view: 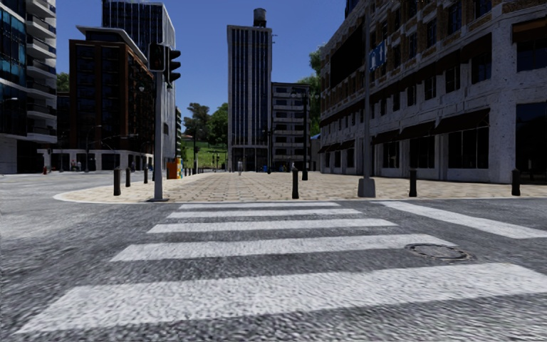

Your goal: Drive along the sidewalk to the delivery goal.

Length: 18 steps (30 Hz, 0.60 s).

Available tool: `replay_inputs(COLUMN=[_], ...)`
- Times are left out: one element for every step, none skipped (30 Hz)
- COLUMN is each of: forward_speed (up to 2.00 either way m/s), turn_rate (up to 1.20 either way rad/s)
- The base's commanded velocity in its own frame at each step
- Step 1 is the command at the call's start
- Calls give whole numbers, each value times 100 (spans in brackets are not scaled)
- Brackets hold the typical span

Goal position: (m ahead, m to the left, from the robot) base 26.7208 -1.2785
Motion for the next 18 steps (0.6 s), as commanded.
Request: replay_inputs(forward_speed=[194,194,194,194,194,194,194,194,194,194,194,194,194,194,194,194,194,194], turn_rate=[31,31,31,31,31,31,31,31,31,31,31,31,31,27,25,25,25,25])
